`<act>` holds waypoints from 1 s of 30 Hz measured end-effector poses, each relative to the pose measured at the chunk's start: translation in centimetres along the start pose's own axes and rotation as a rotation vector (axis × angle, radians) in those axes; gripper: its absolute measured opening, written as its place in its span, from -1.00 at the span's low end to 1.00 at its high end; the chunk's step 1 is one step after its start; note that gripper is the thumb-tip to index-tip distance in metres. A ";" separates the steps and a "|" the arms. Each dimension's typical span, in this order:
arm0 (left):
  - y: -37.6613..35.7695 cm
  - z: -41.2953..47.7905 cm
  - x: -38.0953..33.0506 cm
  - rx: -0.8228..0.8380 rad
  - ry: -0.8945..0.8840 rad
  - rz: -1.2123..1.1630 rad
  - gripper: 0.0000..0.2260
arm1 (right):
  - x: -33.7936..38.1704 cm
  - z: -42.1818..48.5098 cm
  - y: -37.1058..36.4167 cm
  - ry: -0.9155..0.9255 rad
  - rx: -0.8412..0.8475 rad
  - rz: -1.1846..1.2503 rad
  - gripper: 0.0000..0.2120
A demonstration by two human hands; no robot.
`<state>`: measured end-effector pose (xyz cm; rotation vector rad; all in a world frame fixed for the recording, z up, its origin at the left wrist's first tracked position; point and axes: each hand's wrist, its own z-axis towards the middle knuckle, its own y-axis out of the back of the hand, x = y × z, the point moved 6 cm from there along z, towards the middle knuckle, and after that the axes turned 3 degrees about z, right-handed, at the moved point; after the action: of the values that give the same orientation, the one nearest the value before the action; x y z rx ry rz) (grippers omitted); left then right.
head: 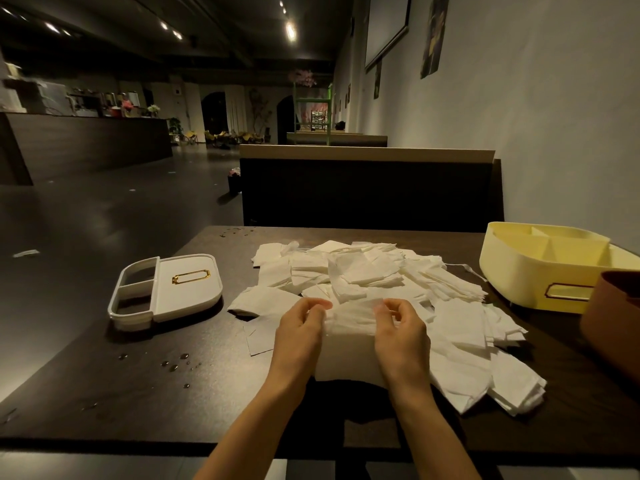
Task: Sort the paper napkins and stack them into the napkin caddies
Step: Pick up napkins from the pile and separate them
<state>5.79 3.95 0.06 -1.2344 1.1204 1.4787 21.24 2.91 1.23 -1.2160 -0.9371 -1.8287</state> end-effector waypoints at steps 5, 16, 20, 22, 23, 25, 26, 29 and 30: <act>-0.2 -0.1 0.3 0.070 -0.013 -0.032 -0.65 | -0.1 0.0 -0.4 0.021 0.011 -0.037 -0.67; 0.6 -0.6 -0.3 0.360 -0.174 0.137 -0.69 | 0.7 0.7 0.2 0.065 -0.003 -0.099 -0.58; -0.3 -0.6 -2.1 0.428 -0.098 0.033 -0.72 | 0.6 1.4 1.4 -0.114 0.247 -0.043 -0.63; -1.1 -0.5 -3.1 0.464 -0.076 -0.018 -0.77 | 0.5 1.3 2.3 -0.278 0.441 0.063 -0.70; -1.8 -0.5 -3.7 0.487 -0.076 -0.031 -0.82 | 0.5 1.4 3.2 -0.314 0.496 0.096 -0.77; -3.9 -0.4 -4.9 0.522 -0.072 -0.048 -0.88 | 0.8 2.2 5.6 -0.297 0.503 0.152 -0.90; -3.5 -0.2 -5.0 0.512 -0.062 -0.051 -0.85 | 1.0 2.2 5.5 -0.292 0.510 0.161 -0.91; -6.8 0.0 -6.0 0.625 -0.001 -0.051 -0.47 | 1.1 3.7 8.9 -0.311 0.467 0.169 -0.76; -8.6 -0.1 -6.5 0.682 0.020 -0.060 -0.42 | 1.3 4.4 10.5 -0.312 0.443 0.173 -0.73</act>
<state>14.95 5.11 5.65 -0.7894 1.4261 0.9112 31.83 1.66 5.47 -1.2659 -1.2848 -1.2289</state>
